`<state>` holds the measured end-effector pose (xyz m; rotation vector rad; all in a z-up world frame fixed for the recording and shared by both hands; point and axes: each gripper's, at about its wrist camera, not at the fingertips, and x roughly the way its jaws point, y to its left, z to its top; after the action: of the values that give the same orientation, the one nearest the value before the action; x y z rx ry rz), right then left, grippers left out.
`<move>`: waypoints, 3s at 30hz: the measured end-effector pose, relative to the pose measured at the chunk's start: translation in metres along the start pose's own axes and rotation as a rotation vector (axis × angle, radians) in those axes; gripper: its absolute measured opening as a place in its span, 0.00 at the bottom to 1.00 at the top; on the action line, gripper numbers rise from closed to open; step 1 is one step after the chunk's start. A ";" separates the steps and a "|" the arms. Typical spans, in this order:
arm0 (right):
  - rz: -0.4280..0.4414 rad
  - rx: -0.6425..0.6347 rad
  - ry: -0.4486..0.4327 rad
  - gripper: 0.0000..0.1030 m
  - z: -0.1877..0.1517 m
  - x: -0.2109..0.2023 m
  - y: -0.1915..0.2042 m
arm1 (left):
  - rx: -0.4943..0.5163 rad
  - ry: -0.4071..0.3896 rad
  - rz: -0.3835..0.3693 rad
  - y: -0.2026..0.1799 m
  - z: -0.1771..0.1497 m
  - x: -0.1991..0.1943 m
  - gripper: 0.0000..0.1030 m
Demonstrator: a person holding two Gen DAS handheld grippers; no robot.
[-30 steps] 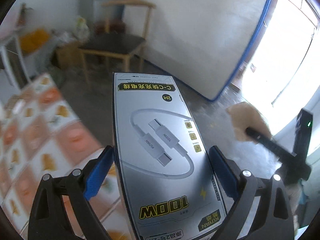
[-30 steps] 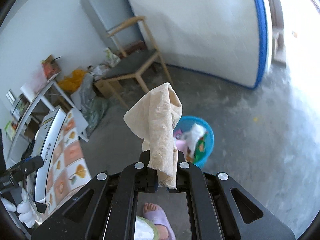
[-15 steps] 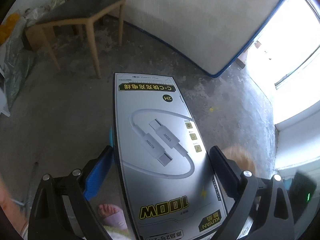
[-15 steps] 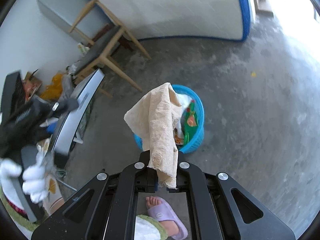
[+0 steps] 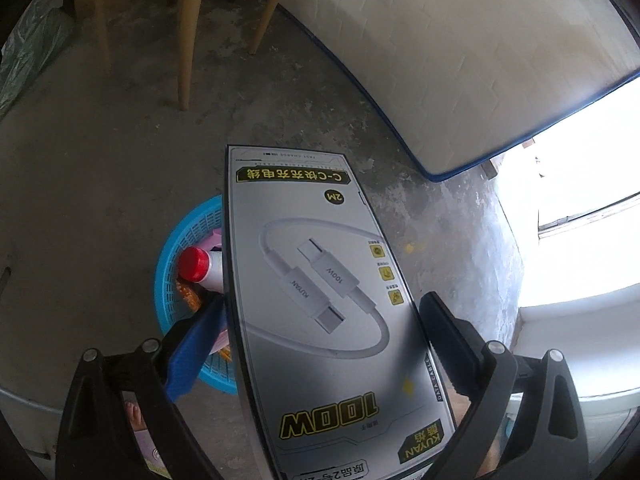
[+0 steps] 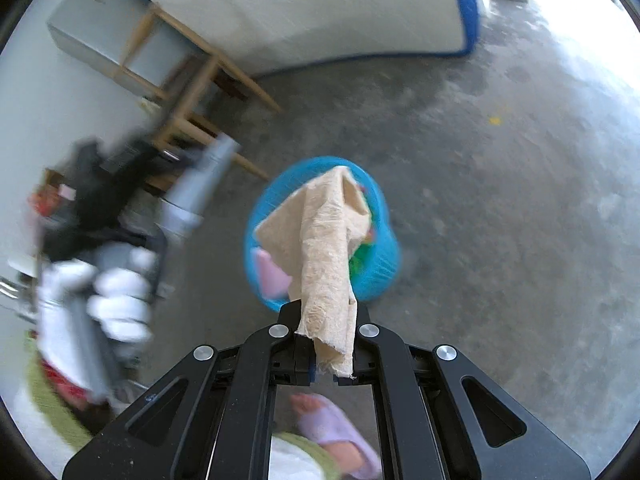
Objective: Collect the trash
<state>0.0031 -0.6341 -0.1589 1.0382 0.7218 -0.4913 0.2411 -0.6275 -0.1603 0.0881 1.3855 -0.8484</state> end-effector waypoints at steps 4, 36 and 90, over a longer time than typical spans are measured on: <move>0.111 -0.065 -0.038 0.04 0.009 -0.008 0.027 | 0.013 0.005 -0.003 0.000 -0.004 -0.003 0.92; -0.111 0.009 0.243 0.51 0.054 0.163 0.018 | 0.275 -0.349 0.099 0.061 -0.156 -0.313 0.92; -0.205 -0.867 -0.126 0.93 -0.219 -0.146 0.235 | -0.162 -0.574 0.709 0.144 -0.379 -0.395 0.95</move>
<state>-0.0031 -0.3296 0.0196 0.1222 0.8197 -0.3540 0.0330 -0.1413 0.0400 0.1818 0.7805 -0.1368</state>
